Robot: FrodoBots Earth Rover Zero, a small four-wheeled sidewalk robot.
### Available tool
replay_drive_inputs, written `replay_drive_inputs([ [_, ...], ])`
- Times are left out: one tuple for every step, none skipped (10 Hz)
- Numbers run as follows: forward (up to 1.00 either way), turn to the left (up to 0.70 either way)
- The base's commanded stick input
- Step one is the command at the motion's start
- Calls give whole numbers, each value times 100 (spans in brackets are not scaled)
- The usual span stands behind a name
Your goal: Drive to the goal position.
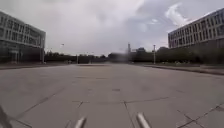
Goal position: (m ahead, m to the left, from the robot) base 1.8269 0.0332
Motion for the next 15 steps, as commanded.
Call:
replay_drive_inputs([
  [70,0],
  [70,0],
  [70,0],
  [70,0],
  [70,0],
  [70,0],
  [70,0],
  [70,0],
  [70,0],
  [70,0],
  [70,0],
  [70,0],
  [70,0],
  [70,0],
  [70,0],
])
